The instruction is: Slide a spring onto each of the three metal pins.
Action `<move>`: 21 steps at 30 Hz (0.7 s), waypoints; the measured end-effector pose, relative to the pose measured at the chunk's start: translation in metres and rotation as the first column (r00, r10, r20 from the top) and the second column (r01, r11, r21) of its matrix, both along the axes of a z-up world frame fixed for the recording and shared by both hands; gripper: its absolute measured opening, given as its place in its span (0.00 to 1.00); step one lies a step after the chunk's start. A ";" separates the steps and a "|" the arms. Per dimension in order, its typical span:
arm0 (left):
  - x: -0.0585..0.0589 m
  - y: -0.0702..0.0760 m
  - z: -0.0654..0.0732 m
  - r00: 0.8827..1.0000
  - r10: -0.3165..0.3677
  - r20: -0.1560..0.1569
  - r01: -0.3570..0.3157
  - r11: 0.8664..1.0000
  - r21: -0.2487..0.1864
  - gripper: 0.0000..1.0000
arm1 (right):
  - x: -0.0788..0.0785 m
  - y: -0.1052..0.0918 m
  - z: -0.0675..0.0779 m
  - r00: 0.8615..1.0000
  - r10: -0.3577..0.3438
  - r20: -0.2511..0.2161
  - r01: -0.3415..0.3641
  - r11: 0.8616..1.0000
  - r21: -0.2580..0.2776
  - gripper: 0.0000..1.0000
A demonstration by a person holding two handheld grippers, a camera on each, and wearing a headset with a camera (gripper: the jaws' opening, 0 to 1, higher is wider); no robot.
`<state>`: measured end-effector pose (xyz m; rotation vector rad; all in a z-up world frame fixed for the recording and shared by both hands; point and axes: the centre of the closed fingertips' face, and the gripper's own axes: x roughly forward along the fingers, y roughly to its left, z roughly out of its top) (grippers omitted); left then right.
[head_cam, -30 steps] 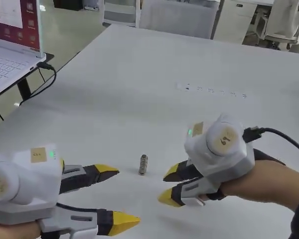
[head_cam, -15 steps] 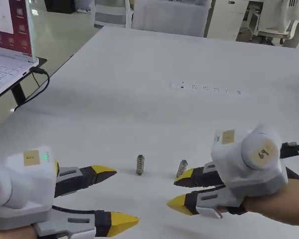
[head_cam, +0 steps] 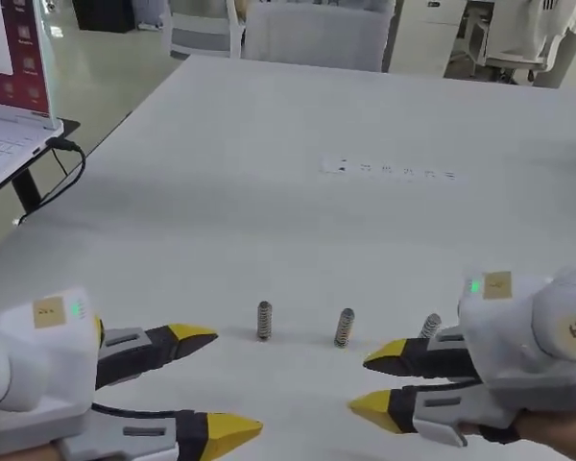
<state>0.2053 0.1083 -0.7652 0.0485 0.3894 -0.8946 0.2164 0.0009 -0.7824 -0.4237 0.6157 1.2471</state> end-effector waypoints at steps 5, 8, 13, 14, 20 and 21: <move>0.000 0.000 0.001 1.000 0.001 0.000 -0.001 1.000 0.000 0.57 | 0.004 -0.014 0.005 0.999 -0.050 0.005 0.050 0.998 0.028 0.26; -0.001 0.000 0.001 1.000 0.002 -0.001 -0.002 1.000 0.000 0.57 | 0.007 -0.023 0.008 0.997 -0.081 0.009 0.081 0.996 0.040 0.27; -0.001 0.000 0.001 1.000 0.003 -0.001 -0.003 1.000 0.002 0.57 | 0.014 -0.037 0.014 0.991 -0.132 0.018 0.130 0.989 0.069 0.29; -0.001 0.000 0.001 1.000 0.003 -0.002 -0.003 1.000 0.002 0.58 | 0.015 -0.040 0.015 0.990 -0.142 0.024 0.140 0.987 0.077 0.29; -0.001 0.001 0.001 1.000 0.007 -0.002 -0.007 1.000 0.003 0.58 | 0.019 -0.054 0.017 0.983 -0.183 0.031 0.180 0.979 0.094 0.32; -0.002 0.001 0.001 1.000 0.007 -0.002 -0.007 1.000 0.003 0.58 | 0.019 -0.056 0.018 0.982 -0.187 0.028 0.183 0.978 0.099 0.33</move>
